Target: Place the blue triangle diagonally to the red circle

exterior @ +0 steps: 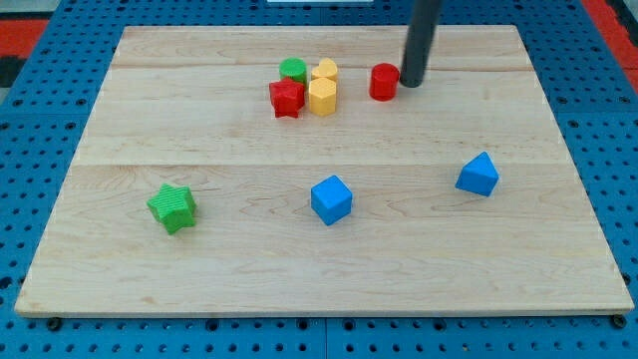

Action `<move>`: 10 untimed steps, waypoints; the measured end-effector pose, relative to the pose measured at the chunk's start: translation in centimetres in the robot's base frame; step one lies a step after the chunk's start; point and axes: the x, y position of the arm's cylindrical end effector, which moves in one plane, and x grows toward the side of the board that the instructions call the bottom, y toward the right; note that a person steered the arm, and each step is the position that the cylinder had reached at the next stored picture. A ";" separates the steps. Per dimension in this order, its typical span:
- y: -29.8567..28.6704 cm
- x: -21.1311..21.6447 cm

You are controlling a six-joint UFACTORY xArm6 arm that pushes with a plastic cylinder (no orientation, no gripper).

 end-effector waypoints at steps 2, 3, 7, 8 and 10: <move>-2.4 0.0; 5.2 1.8; 6.0 15.7; 2.5 11.1; 5.6 13.1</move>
